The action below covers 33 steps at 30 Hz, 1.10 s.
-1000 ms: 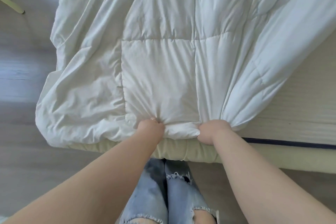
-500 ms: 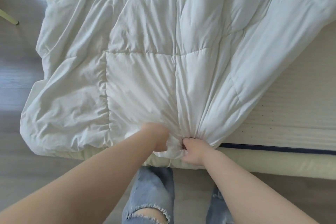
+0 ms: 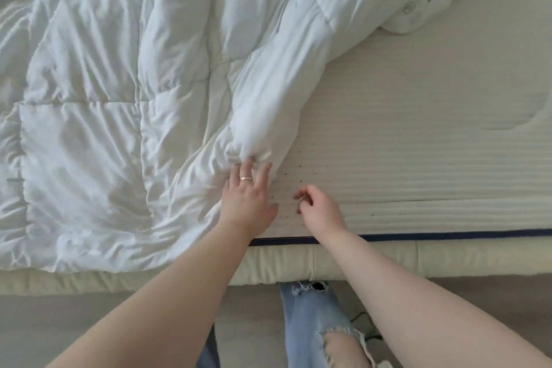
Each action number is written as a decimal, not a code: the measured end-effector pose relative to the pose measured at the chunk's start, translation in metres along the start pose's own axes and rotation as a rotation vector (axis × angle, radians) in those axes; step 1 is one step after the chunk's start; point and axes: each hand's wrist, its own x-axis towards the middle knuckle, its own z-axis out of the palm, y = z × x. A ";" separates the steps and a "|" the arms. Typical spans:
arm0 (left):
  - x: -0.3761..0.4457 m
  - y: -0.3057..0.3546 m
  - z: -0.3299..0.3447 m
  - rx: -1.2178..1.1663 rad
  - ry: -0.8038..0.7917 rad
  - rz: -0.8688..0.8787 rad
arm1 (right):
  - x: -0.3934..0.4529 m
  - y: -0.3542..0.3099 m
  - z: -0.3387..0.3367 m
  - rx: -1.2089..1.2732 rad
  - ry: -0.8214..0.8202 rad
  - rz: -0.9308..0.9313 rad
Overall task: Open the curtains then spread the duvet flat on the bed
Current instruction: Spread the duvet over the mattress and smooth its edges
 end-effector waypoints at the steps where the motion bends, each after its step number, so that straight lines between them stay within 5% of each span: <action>1: 0.012 0.009 0.002 0.029 -0.033 -0.081 | 0.003 0.018 -0.021 -0.041 -0.002 0.033; 6: 0.046 0.000 -0.008 0.031 0.049 -0.241 | 0.017 0.054 -0.067 0.046 0.153 0.187; 13: 0.055 -0.088 -0.055 -0.359 0.291 -0.461 | 0.068 -0.014 -0.018 0.575 0.055 0.228; 23: 0.083 -0.074 -0.066 -0.617 -0.401 -0.456 | 0.143 -0.149 -0.022 1.149 -0.138 0.368; 27: 0.074 -0.074 -0.063 -0.700 -0.359 -0.426 | 0.141 -0.147 -0.027 1.196 -0.228 0.327; 29: 0.067 -0.077 -0.058 -0.611 -0.297 -0.351 | 0.132 -0.131 -0.026 1.159 -0.163 0.315; 33: 0.038 -0.056 -0.033 -0.340 -0.122 -0.192 | 0.093 -0.051 -0.044 1.006 0.264 0.343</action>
